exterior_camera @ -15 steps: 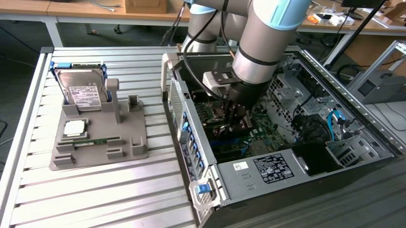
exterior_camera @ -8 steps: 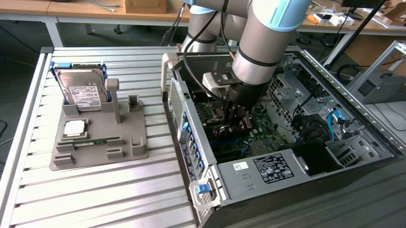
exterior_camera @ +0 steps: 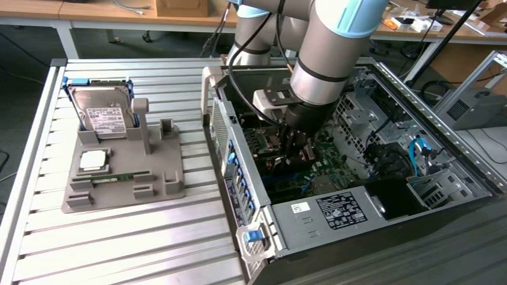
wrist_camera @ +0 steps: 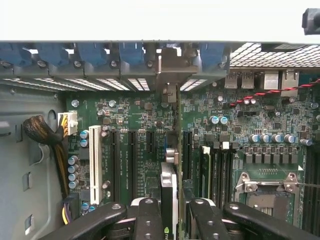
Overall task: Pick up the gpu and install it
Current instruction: 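Insert the gpu into the slot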
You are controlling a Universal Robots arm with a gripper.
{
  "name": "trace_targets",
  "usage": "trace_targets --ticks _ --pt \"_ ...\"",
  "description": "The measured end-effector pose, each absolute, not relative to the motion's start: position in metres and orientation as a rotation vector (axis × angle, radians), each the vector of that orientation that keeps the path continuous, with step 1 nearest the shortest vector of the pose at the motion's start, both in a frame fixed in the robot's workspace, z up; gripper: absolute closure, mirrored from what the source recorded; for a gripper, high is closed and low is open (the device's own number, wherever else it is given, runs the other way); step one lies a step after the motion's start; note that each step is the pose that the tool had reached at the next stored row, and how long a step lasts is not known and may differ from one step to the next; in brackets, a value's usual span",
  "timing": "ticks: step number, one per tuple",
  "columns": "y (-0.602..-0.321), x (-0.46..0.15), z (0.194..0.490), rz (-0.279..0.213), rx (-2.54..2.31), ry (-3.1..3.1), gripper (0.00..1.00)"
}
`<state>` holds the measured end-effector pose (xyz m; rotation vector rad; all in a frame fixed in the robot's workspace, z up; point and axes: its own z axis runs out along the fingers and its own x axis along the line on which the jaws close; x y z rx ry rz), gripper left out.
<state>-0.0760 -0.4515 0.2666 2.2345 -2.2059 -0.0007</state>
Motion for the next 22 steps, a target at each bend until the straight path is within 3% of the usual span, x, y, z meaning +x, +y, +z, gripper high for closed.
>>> trace_targets --ticks 22 --pt "-0.4515 -0.0796 0.2631 -0.003 2.216 -2.235 0.73"
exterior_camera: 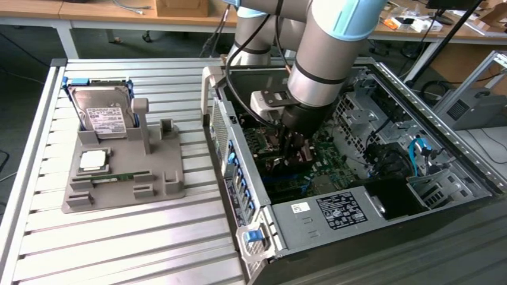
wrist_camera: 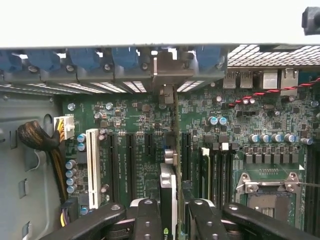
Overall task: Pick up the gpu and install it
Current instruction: 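Insert the gpu into the slot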
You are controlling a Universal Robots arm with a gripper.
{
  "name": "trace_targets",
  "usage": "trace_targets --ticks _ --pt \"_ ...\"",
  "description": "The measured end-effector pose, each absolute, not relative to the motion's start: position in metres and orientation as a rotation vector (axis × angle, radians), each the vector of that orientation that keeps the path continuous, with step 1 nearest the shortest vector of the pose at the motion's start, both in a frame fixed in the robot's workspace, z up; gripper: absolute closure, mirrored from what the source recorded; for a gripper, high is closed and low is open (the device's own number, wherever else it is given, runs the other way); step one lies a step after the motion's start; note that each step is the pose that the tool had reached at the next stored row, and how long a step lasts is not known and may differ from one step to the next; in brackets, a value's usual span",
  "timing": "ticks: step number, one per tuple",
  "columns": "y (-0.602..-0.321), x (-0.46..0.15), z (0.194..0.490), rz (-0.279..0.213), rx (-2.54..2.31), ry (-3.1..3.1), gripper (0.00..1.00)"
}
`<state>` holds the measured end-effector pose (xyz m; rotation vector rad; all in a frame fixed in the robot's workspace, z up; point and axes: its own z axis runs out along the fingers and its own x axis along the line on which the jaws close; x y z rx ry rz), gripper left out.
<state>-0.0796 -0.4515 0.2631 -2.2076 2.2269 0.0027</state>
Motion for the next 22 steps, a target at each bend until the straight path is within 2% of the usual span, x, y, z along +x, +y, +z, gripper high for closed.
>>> trace_targets --ticks 22 --pt "-0.4551 -0.0801 0.2643 -0.001 -2.182 2.249 0.73"
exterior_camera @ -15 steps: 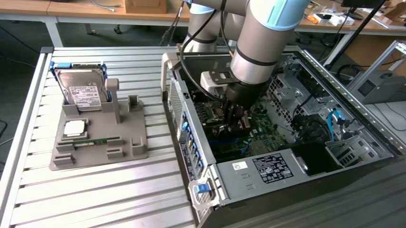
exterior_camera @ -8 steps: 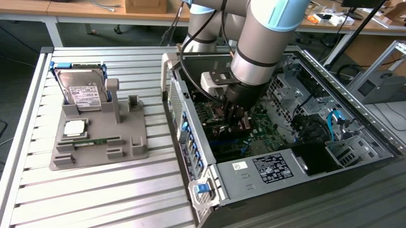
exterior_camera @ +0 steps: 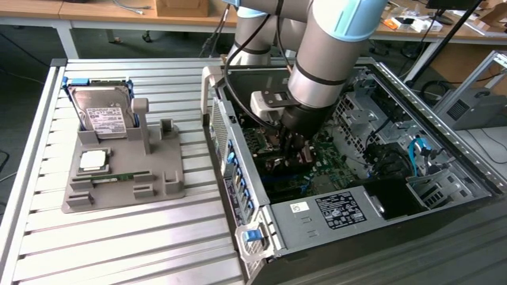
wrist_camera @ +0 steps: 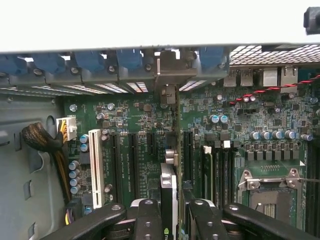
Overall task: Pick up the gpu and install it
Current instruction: 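Insert the gpu into the slot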
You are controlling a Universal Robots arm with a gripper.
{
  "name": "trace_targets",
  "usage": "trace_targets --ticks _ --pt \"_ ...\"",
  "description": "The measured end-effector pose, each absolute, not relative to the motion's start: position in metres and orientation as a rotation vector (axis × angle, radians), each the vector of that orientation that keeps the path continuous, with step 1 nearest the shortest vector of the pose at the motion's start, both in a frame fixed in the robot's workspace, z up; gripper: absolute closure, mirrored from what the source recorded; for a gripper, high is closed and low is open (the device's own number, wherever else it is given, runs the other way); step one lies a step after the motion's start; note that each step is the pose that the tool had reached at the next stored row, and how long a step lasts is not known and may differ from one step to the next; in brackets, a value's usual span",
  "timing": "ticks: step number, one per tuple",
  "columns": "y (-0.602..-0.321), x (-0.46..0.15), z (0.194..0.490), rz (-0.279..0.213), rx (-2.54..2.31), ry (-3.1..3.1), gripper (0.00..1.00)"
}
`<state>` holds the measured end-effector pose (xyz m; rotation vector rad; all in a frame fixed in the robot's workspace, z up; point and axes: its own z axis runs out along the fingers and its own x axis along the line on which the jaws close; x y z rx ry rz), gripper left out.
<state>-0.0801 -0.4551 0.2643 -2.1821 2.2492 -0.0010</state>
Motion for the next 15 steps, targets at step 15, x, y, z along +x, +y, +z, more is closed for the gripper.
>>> trace_targets --ticks 15 --pt "-0.4555 -0.0793 0.2596 -0.001 -2.181 2.251 0.73"
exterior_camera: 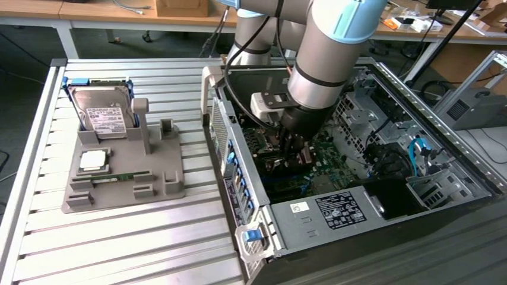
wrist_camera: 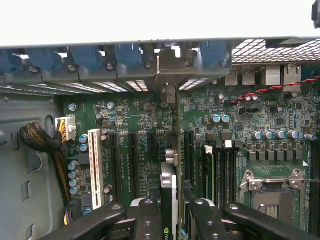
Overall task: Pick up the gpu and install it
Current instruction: 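Insert the gpu into the slot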
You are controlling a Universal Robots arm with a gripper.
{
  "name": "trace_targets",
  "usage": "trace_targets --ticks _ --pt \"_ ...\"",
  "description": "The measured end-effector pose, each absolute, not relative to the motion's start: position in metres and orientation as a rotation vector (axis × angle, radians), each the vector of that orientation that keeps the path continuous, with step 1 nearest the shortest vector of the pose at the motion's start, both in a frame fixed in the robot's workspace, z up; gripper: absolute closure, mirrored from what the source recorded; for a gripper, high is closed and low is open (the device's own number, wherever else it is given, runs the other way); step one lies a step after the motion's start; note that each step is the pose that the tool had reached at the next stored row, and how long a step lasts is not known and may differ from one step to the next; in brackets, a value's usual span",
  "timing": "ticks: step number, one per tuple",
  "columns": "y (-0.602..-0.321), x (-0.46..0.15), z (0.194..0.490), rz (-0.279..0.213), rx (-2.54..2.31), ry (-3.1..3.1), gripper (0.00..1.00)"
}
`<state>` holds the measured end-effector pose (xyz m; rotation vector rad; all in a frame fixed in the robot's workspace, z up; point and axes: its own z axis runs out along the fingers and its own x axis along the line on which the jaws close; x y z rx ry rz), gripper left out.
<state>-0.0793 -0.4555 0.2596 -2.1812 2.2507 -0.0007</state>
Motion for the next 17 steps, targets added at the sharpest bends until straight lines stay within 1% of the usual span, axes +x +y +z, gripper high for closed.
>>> trace_targets --ticks 6,10,17 --pt "-0.4555 -0.0792 0.2604 -0.006 -2.184 2.253 0.73" --pt "-0.4550 -0.0790 0.2603 -0.026 -2.192 2.261 0.73" --pt "-0.4550 -0.0791 0.2608 -0.028 -2.193 2.262 0.73"
